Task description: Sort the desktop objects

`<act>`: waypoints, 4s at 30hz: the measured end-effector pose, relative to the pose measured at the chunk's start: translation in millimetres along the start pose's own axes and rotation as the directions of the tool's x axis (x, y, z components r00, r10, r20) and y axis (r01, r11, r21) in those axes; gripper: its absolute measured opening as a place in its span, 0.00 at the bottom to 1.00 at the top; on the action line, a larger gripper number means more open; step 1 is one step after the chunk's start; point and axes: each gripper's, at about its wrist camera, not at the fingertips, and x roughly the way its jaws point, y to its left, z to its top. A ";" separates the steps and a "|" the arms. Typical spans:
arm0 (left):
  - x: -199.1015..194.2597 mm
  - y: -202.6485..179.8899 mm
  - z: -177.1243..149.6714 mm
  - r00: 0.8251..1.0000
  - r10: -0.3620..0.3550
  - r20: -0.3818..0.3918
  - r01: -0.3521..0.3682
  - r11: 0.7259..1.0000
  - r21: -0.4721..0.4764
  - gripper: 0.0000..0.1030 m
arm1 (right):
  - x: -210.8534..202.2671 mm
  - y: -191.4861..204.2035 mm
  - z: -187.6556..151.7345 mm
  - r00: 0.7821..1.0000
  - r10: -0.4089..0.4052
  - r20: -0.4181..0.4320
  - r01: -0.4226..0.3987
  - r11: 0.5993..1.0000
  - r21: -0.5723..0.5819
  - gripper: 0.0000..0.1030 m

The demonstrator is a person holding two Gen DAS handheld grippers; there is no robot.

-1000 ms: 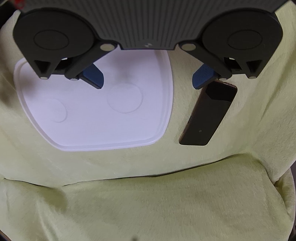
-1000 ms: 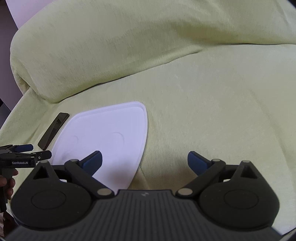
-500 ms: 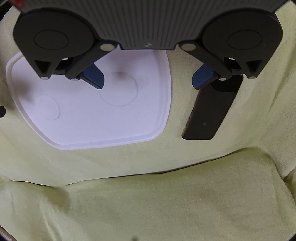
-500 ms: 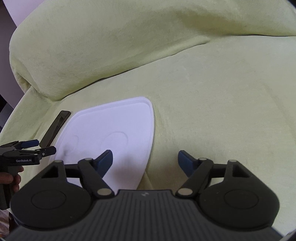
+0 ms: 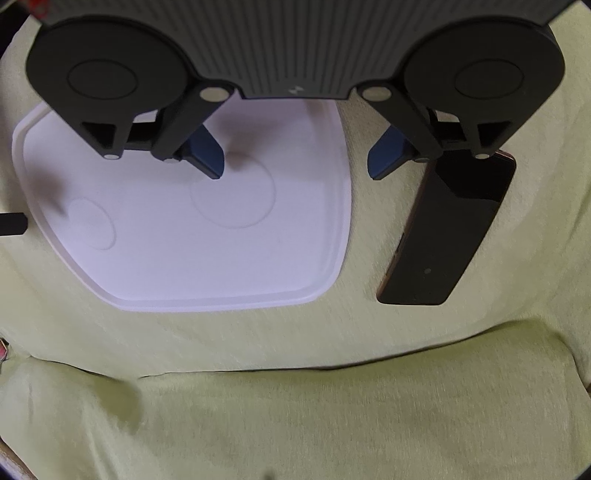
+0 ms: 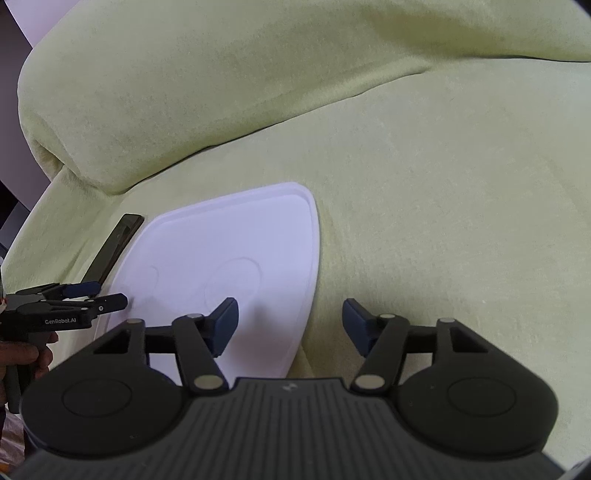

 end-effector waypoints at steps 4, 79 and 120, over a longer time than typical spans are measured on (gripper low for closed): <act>2.5 0.1 -0.5 1.000 -0.011 -0.010 0.011 1.000 -0.003 0.74 | 4.5 0.0 1.5 1.000 0.001 -0.002 -0.001 1.000 0.003 0.52; -0.5 -30.9 5.9 0.975 -0.203 -0.092 0.193 0.976 -0.103 0.23 | -44.1 -73.6 -27.3 0.998 -0.070 -0.008 0.070 0.976 0.206 0.08; 1.3 -67.2 21.3 0.935 -0.335 -0.119 0.333 0.942 -0.040 0.03 | -98.3 -112.5 -58.7 0.995 -0.091 0.036 0.075 0.945 0.318 0.05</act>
